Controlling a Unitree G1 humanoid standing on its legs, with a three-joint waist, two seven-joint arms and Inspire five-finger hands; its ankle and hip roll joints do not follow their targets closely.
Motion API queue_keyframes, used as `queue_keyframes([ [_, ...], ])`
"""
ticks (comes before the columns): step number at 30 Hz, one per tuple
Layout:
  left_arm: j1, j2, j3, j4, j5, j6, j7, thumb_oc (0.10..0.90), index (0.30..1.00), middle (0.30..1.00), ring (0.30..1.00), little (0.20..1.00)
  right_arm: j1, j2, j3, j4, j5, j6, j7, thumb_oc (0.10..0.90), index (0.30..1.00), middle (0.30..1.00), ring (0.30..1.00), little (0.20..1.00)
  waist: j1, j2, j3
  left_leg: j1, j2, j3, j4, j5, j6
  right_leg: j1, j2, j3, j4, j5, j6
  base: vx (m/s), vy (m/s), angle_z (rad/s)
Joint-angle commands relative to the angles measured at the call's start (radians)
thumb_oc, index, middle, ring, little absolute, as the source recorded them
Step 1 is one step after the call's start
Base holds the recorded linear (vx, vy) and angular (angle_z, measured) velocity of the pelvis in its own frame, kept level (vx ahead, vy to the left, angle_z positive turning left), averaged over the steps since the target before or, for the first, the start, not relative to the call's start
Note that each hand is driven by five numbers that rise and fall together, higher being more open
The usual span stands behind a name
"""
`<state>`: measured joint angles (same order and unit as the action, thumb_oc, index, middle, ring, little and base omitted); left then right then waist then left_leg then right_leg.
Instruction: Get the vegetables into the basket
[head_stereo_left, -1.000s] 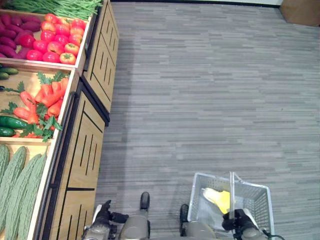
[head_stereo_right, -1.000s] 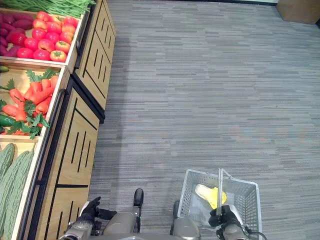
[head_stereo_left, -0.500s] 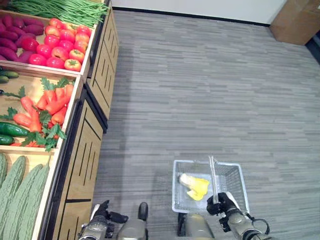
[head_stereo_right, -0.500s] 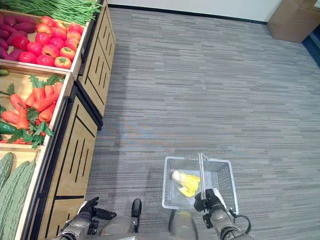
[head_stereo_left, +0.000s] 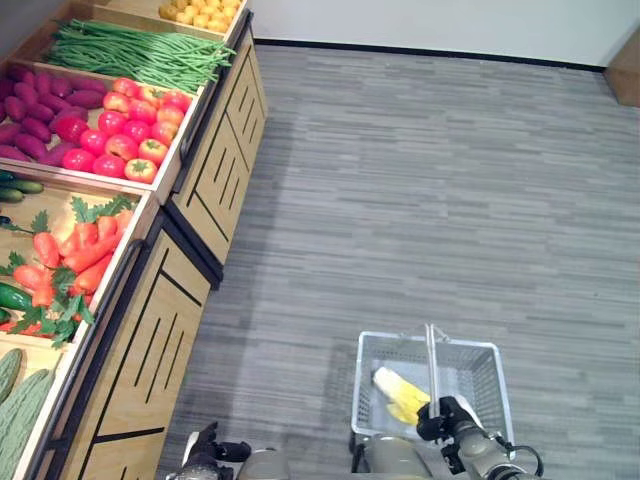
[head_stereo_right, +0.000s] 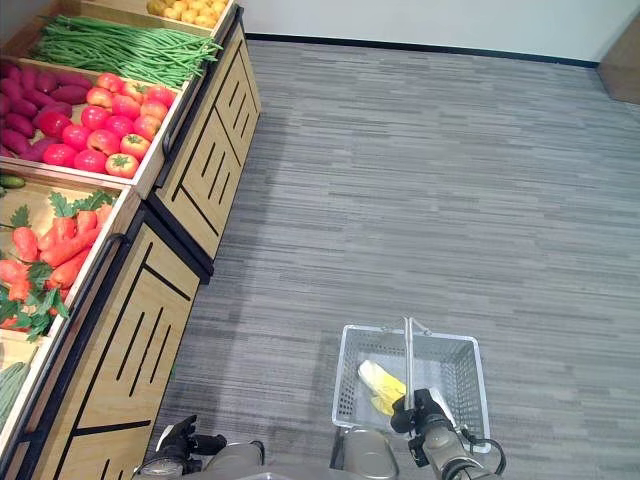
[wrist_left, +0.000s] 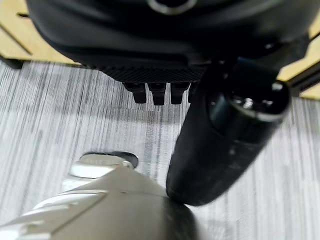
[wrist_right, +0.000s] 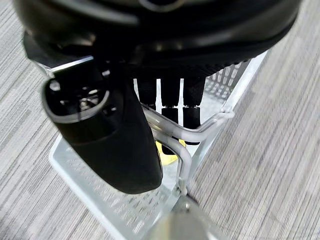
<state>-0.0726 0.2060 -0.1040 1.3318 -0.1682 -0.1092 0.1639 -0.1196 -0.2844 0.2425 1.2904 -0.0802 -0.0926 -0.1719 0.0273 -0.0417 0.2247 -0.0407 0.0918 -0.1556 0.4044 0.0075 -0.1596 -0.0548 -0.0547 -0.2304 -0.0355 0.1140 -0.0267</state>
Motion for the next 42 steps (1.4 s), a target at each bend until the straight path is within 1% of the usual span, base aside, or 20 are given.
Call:
queue_keyframes([
  [1,-0.021,0.011,-0.033,-0.044,-0.011,0.000,-0.002,0.900,1.000,1.000,1.000,1.000,0.045,-0.099,-0.021,0.026,0.023,-0.006,-0.037,0.400,0.300,0.300,0.300,0.300,-0.009,-0.006,0.039,-0.055,0.018,0.145,-0.112,0.035,0.067,-0.001,-0.068,0.006,0.091,-0.084,0.094,0.09,-0.129,0.43],
  [2,-0.021,0.011,-0.033,-0.044,-0.011,0.000,-0.002,0.900,1.000,1.000,1.000,1.000,0.045,-0.099,-0.021,0.026,0.023,-0.006,-0.037,0.400,0.300,0.300,0.300,0.300,-0.009,-0.006,0.040,-0.054,0.018,0.145,-0.111,0.034,0.067,0.000,-0.068,0.006,0.090,-0.085,0.095,0.12,-0.153,0.94],
  [5,-0.028,0.008,-0.039,-0.038,0.003,0.003,0.005,0.900,1.000,1.000,1.000,1.000,0.054,-0.102,-0.024,0.022,0.026,-0.007,-0.041,0.400,0.300,0.300,0.300,0.300,-0.014,0.000,0.037,-0.101,-0.001,0.212,-0.237,0.012,0.080,0.023,-0.064,-0.012,0.064,-0.097,0.103,0.10,-0.027,0.75],
  [7,-0.027,0.005,-0.040,-0.031,0.014,0.004,0.012,0.900,1.000,1.000,1.000,1.000,0.055,-0.096,-0.012,0.028,0.020,-0.005,-0.041,0.400,0.300,0.300,0.300,0.300,0.000,0.016,0.032,-0.137,-0.016,0.235,-0.334,0.073,0.084,0.048,-0.041,-0.002,0.049,-0.112,0.105,0.20,0.039,0.10],
  [8,-0.027,0.005,-0.040,-0.031,0.014,0.004,0.012,0.900,1.000,1.000,1.000,1.000,0.055,-0.096,-0.012,0.028,0.020,-0.005,-0.041,0.400,0.300,0.300,0.300,0.300,0.001,0.016,0.032,-0.135,-0.016,0.236,-0.337,0.074,0.084,0.049,-0.041,-0.001,0.049,-0.112,0.105,0.19,0.053,-0.09],
  [12,-0.017,0.007,-0.044,-0.021,0.032,0.005,0.017,0.900,1.000,1.000,1.000,1.000,0.064,-0.084,-0.004,0.026,0.013,-0.005,-0.040,0.400,0.300,0.300,0.300,0.300,0.019,0.016,0.030,-0.175,0.021,0.289,-0.374,0.147,0.068,0.105,-0.034,0.015,0.043,-0.146,0.103,0.21,0.101,-0.24],
  [15,-0.010,0.008,-0.043,-0.016,0.038,0.009,0.015,0.900,1.000,1.000,1.000,1.000,0.073,-0.076,-0.009,0.033,0.011,-0.001,-0.037,0.400,0.300,0.300,0.300,0.300,0.025,0.012,0.018,-0.146,0.023,0.311,-0.406,0.136,0.080,0.131,-0.043,0.017,0.046,-0.163,0.115,0.22,0.167,-0.21],
  [19,-0.015,0.016,-0.051,-0.023,0.040,0.006,0.015,0.900,1.000,1.000,1.000,1.000,0.068,-0.059,-0.008,0.042,0.001,0.007,-0.032,0.400,0.300,0.300,0.300,0.300,0.029,-0.017,0.004,-0.140,-0.006,0.328,-0.368,0.085,0.116,0.140,-0.093,0.038,0.068,-0.163,0.144,0.19,0.230,-0.09],
  [21,-0.032,0.035,-0.045,-0.029,0.033,0.005,0.017,0.900,1.000,1.000,1.000,1.000,0.050,-0.039,0.007,0.035,-0.002,0.010,-0.030,0.400,0.300,0.300,0.300,0.300,0.046,-0.046,0.000,-0.150,-0.032,0.329,-0.332,0.034,0.143,0.129,-0.129,0.056,0.086,-0.130,0.175,0.18,0.265,0.09],
  [23,-0.036,0.041,-0.040,-0.027,0.035,0.006,0.019,0.900,1.000,1.000,1.000,1.000,0.042,-0.034,0.013,0.030,-0.006,0.010,-0.028,0.400,0.300,0.300,0.300,0.300,0.052,-0.053,-0.002,-0.145,-0.041,0.333,-0.335,0.025,0.152,0.120,-0.140,0.061,0.098,-0.107,0.185,0.10,0.174,0.12],
  [25,-0.045,0.054,-0.037,-0.036,0.029,0.007,0.020,0.900,1.000,1.000,1.000,1.000,0.019,-0.029,0.020,0.013,-0.005,0.008,-0.030,0.400,0.300,0.300,0.300,0.300,0.064,-0.063,0.002,-0.131,-0.059,0.333,-0.341,0.002,0.176,0.077,-0.157,0.070,0.194,-0.053,0.205,0.11,0.199,0.00],
  [26,-0.045,0.054,-0.037,-0.036,0.029,0.008,0.020,0.900,1.000,1.000,1.000,1.000,0.018,-0.029,0.020,0.013,-0.005,0.008,-0.030,0.400,0.300,0.300,0.300,0.300,0.065,-0.064,0.002,-0.131,-0.059,0.334,-0.341,0.001,0.176,0.075,-0.158,0.072,0.196,-0.054,0.206,0.05,0.121,-0.11],
  [29,-0.047,0.062,-0.044,-0.050,0.031,0.007,0.015,0.900,1.000,1.000,1.000,1.000,0.010,-0.020,0.024,0.005,0.000,0.006,-0.027,0.400,0.300,0.300,0.300,0.300,0.060,-0.059,0.016,-0.099,-0.074,0.311,-0.338,-0.021,0.200,0.016,-0.154,0.095,0.342,0.006,0.209,0.10,0.127,0.00],
  [32,-0.048,0.066,-0.045,-0.055,0.022,0.004,0.009,0.900,1.000,1.000,1.000,1.000,0.009,-0.011,0.030,0.004,0.010,0.002,-0.020,0.400,0.300,0.300,0.300,0.300,0.039,-0.043,0.028,-0.043,-0.078,0.276,-0.364,-0.029,0.206,-0.064,-0.118,0.129,0.381,0.015,0.184,0.17,0.073,0.14],
  [34,-0.047,0.068,-0.045,-0.049,0.017,0.000,0.009,0.900,1.000,1.000,1.000,1.000,0.009,-0.009,0.035,0.004,0.016,0.001,-0.017,0.400,0.300,0.300,0.300,0.300,0.024,-0.034,0.040,-0.004,-0.074,0.252,-0.386,-0.035,0.198,-0.117,-0.116,0.121,0.327,0.006,0.175,0.23,-0.033,0.58],
  [35,-0.048,0.066,-0.046,-0.041,0.018,0.000,0.011,0.900,1.000,1.000,1.000,1.000,0.003,-0.005,0.039,0.003,0.016,0.001,-0.018,0.400,0.300,0.300,0.300,0.300,0.013,-0.039,0.051,0.018,-0.080,0.233,-0.389,-0.043,0.191,-0.131,-0.132,0.120,0.256,0.029,0.186,0.19,-0.066,0.76],
  [36,-0.048,0.066,-0.046,-0.041,0.018,0.000,0.011,0.900,1.000,1.000,1.000,1.000,0.003,-0.005,0.039,0.003,0.016,0.001,-0.018,0.400,0.300,0.300,0.300,0.300,0.012,-0.038,0.054,0.021,-0.079,0.231,-0.388,-0.044,0.191,-0.126,-0.131,0.118,0.255,0.028,0.186,0.19,-0.107,0.53],
  [39,-0.046,0.062,-0.037,-0.025,0.016,-0.004,0.010,0.900,1.000,1.000,1.000,1.000,0.004,-0.005,0.038,-0.001,0.010,0.004,-0.015,0.400,0.300,0.300,0.300,0.300,-0.016,-0.047,0.056,0.067,-0.082,0.165,-0.375,-0.087,0.168,-0.168,-0.144,0.180,0.105,0.078,0.219,0.30,-0.175,0.60],
  [40,-0.044,0.060,-0.034,-0.023,0.012,-0.006,0.008,0.900,1.000,1.000,1.000,1.000,0.008,-0.007,0.039,-0.001,0.004,0.005,-0.010,0.400,0.300,0.300,0.300,0.300,-0.022,-0.049,0.052,0.078,-0.085,0.143,-0.367,-0.101,0.164,-0.173,-0.142,0.208,0.081,0.086,0.224,0.31,-0.162,0.81],
  [42,-0.038,0.057,-0.032,-0.020,0.012,-0.006,0.006,0.900,1.000,1.000,1.000,1.000,0.012,-0.008,0.036,0.000,0.002,0.005,-0.009,0.400,0.300,0.300,0.300,0.300,-0.025,-0.048,0.050,0.091,-0.082,0.123,-0.358,-0.114,0.159,-0.170,-0.138,0.217,0.079,0.091,0.227,0.20,-0.119,0.81],
])
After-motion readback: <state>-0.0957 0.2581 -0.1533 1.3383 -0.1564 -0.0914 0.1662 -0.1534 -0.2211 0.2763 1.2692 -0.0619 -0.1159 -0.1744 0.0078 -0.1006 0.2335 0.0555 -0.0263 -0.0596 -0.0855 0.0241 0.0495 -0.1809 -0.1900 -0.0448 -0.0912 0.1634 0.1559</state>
